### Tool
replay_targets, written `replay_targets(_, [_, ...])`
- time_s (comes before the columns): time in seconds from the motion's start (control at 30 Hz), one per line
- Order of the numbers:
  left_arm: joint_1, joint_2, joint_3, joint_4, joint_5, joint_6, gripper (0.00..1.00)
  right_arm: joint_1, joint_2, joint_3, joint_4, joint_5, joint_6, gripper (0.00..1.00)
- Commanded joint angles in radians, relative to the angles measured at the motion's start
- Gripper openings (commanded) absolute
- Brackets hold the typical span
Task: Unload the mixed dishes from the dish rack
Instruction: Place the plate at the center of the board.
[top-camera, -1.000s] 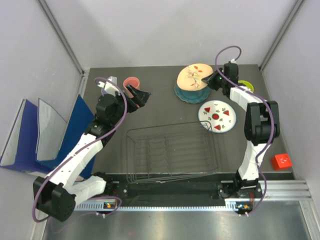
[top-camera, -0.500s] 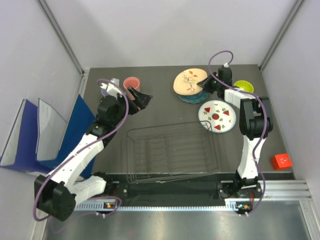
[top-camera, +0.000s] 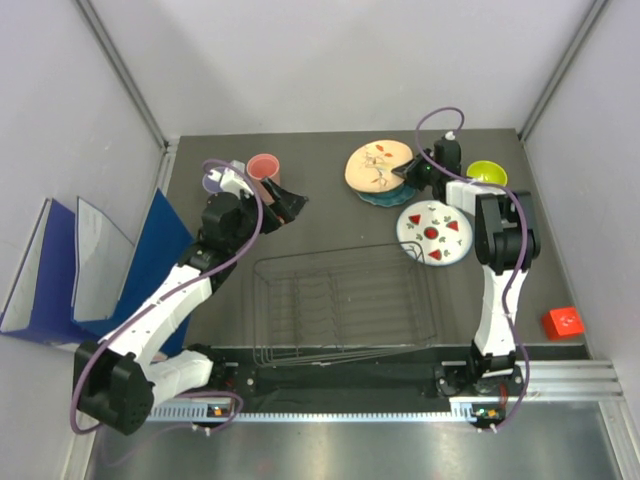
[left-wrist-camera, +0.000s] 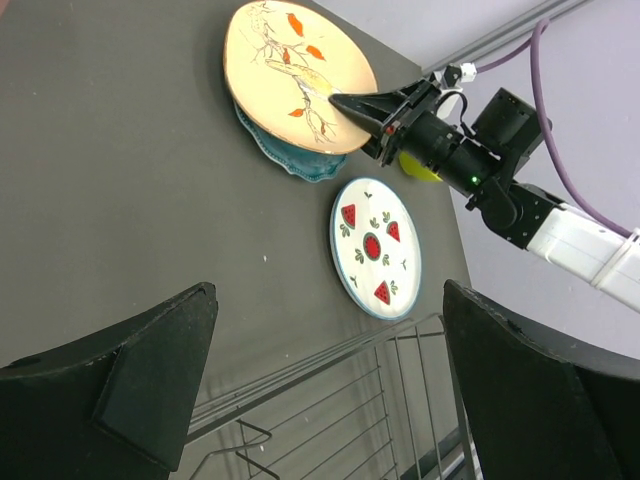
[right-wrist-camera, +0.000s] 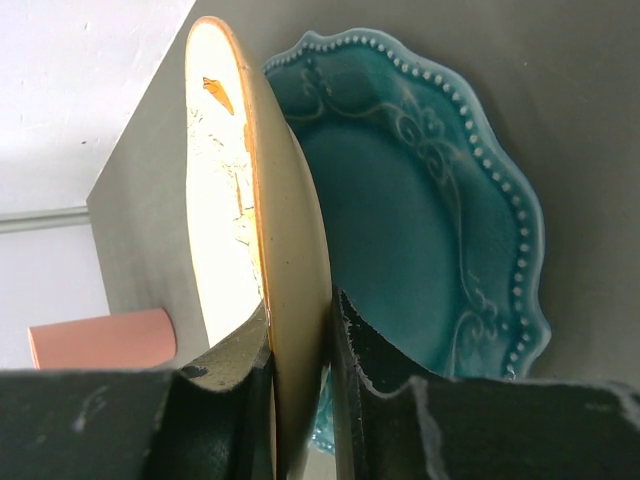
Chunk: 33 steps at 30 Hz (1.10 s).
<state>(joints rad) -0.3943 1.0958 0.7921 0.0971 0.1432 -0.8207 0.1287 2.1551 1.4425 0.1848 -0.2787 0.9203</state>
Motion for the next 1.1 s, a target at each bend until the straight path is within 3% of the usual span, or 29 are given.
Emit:
replay_targets(0.0, [0.002,0.007,0.004,0.044,0.018,0.0,0.99,0.006,-0.001,0.067,-0.005,-0.022,0.0,0.2])
replay_targets(0.07, [0.002,0.012,0.009,0.038,0.021,0.003,0.99,0.006,-0.012,0.053,-0.033,-0.005,-0.011,0.4])
replay_targets(0.17, [0.002,0.016,0.012,0.038,0.029,0.003,0.99,0.006,-0.038,0.041,-0.091,0.03,-0.029,0.51])
replay_targets(0.53, [0.002,0.035,0.03,0.0,0.053,0.008,0.99,0.006,-0.06,0.099,-0.32,0.119,-0.104,0.61])
replay_targets(0.77, [0.0,0.09,0.081,-0.085,0.081,0.032,0.99,0.008,-0.08,0.214,-0.568,0.273,-0.216,0.62])
replay_targets(1.07, [0.0,0.092,0.068,-0.079,0.108,0.023,0.99,0.002,-0.118,0.162,-0.614,0.363,-0.259,0.62])
